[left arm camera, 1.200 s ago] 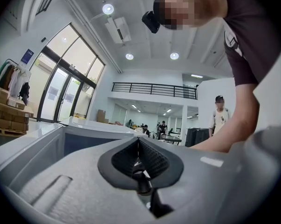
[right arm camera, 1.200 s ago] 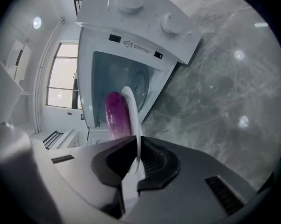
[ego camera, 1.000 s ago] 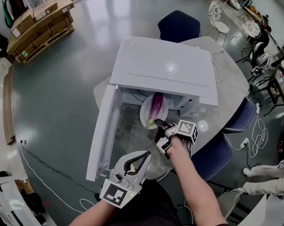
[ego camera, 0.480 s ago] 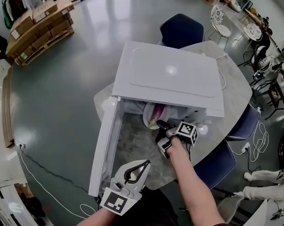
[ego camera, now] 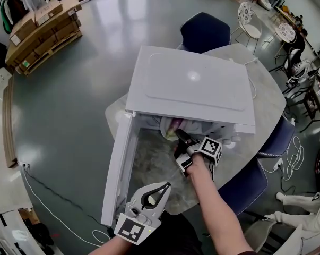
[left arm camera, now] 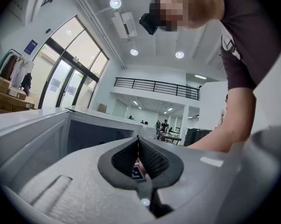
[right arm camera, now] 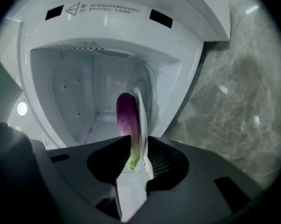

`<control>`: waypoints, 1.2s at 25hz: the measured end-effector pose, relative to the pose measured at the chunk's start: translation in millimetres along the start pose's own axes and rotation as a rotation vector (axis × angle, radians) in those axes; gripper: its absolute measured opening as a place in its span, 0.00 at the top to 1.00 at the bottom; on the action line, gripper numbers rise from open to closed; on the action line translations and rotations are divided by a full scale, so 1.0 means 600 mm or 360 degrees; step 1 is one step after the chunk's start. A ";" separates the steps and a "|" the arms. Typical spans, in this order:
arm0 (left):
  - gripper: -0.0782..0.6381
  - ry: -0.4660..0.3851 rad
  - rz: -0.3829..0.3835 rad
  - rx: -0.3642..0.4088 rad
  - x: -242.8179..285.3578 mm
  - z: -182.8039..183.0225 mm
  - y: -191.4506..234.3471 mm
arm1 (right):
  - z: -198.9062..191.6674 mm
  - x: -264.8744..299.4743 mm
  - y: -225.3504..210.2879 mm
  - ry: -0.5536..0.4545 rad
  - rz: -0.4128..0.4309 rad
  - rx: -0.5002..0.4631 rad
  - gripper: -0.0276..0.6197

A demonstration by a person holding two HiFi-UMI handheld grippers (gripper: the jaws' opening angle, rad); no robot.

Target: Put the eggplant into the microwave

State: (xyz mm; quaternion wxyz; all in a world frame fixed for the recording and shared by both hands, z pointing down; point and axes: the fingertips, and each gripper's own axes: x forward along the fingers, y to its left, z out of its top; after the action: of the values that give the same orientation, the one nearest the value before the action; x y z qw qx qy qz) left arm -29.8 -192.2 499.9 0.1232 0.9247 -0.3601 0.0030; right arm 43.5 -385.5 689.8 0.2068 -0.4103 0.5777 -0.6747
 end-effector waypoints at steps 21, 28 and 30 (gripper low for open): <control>0.88 0.0010 -0.0026 0.0001 -0.014 -0.007 -0.007 | -0.003 0.009 0.012 -0.0133 0.0081 0.0076 0.93; 0.88 0.0013 -0.0021 -0.0004 -0.015 -0.014 0.000 | 0.019 0.032 0.010 -0.0123 -0.0042 -0.0236 0.93; 0.88 0.0018 -0.0015 -0.0017 -0.015 -0.015 0.004 | 0.023 0.035 0.015 -0.0104 -0.0102 -0.0430 0.92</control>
State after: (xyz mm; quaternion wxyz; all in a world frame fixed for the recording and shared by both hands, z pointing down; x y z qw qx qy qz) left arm -37.5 -185.9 508.3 0.1302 0.9257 -0.3552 0.0058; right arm 40.4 -412.1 687.7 0.1466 -0.4744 0.6427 -0.5835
